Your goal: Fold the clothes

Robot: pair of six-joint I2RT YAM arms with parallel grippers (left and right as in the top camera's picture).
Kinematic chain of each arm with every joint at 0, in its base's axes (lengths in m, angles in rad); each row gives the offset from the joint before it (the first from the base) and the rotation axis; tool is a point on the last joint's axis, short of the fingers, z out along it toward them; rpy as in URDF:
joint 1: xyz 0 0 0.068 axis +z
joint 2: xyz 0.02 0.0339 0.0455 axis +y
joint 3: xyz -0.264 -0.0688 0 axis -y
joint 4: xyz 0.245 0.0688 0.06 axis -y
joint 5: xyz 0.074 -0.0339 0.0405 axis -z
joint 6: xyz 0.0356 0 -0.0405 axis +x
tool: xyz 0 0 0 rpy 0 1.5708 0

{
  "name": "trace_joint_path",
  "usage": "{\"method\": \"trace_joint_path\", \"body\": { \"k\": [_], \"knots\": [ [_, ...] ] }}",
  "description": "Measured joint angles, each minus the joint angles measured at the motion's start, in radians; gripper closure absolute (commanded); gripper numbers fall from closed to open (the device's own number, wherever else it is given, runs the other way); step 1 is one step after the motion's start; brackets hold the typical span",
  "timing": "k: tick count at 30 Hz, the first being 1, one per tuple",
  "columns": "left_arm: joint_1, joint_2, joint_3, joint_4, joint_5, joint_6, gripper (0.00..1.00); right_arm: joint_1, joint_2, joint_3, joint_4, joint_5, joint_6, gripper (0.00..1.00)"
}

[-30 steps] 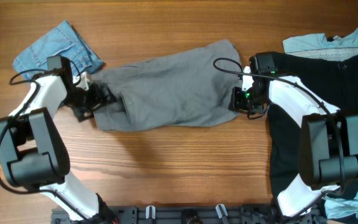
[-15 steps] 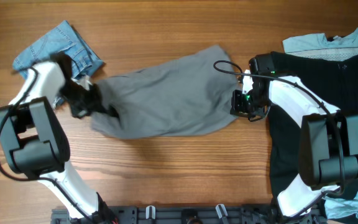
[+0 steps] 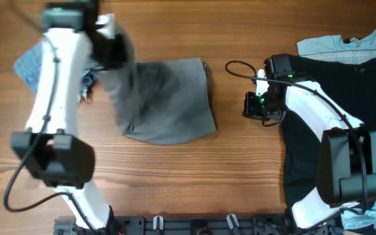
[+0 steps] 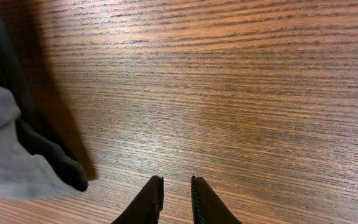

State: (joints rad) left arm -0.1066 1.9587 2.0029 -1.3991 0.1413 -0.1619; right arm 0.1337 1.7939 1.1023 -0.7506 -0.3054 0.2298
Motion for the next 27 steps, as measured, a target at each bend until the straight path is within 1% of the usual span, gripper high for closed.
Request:
{"method": "trace_joint_path", "body": {
  "k": [1,2,3,5,7,8,9,10,11,13,14,16,19,20,22,24,25,26,27],
  "knots": [
    [-0.045,0.013,0.0,0.014,-0.002,-0.006,0.96,0.0,0.0,0.0,0.0,0.0,0.0,0.8],
    [-0.09,0.029,0.0,0.025,-0.004,-0.016,0.93,0.0,0.0,0.0,0.0,0.0,0.0,0.8],
    [-0.124,0.042,0.0,0.031,-0.008,-0.021,0.88,0.0,0.0,0.0,0.0,0.0,0.0,0.8],
    [-0.212,0.092,0.0,0.042,-0.024,-0.044,0.76,0.0,0.0,0.0,0.0,0.0,0.0,0.8],
    [-0.276,0.145,0.0,0.05,-0.032,-0.058,0.53,0.0,0.0,0.0,0.0,0.0,0.0,0.8],
    [-0.303,0.172,0.0,0.05,-0.034,-0.062,0.38,0.0,0.0,0.0,0.0,0.0,0.0,0.8],
    [-0.322,0.192,0.0,0.047,-0.037,-0.063,0.2,0.0,0.0,0.0,0.0,0.0,0.0,0.8],
    [-0.346,0.217,0.0,0.042,-0.04,-0.069,0.05,0.0,0.0,0.0,-0.001,0.0,0.0,0.79],
    [-0.367,0.235,-0.001,0.037,-0.04,-0.072,0.0,0.0,0.0,0.0,-0.001,0.0,0.0,0.75],
    [-0.397,0.248,-0.001,0.033,-0.04,-0.08,0.0,0.0,0.0,0.0,0.0,0.0,-0.002,0.64],
    [-0.406,0.248,0.003,0.024,-0.04,-0.081,0.0,0.0,0.0,0.0,0.0,0.0,-0.006,0.62],
    [-0.408,0.248,0.047,-0.022,-0.048,-0.088,0.0,0.0,0.0,0.0,0.0,0.0,-0.011,0.52],
    [-0.365,0.233,0.186,-0.127,-0.103,-0.093,0.0,0.0,0.0,0.0,-0.003,0.0,-0.019,0.52],
    [-0.343,0.225,0.232,-0.154,-0.123,-0.095,0.0,0.0,0.0,0.0,-0.004,0.0,-0.019,0.54],
    [-0.288,0.198,0.3,-0.18,-0.153,-0.096,0.01,0.0,0.0,0.0,-0.005,-0.003,-0.025,0.55],
    [-0.212,0.157,0.338,-0.196,-0.174,-0.098,0.25,0.0,-0.001,0.0,-0.009,-0.039,-0.053,0.55],
    [-0.18,0.142,0.344,-0.202,-0.182,-0.101,0.4,0.0,-0.005,0.0,-0.012,-0.077,-0.074,0.53],
    [-0.135,0.128,0.349,-0.211,-0.182,-0.11,0.5,0.0,-0.015,0.0,-0.013,-0.124,-0.093,0.52],
    [-0.088,0.12,0.351,-0.219,-0.18,-0.108,0.5,0.0,-0.029,0.002,-0.012,-0.172,-0.106,0.49]
  ]
}}
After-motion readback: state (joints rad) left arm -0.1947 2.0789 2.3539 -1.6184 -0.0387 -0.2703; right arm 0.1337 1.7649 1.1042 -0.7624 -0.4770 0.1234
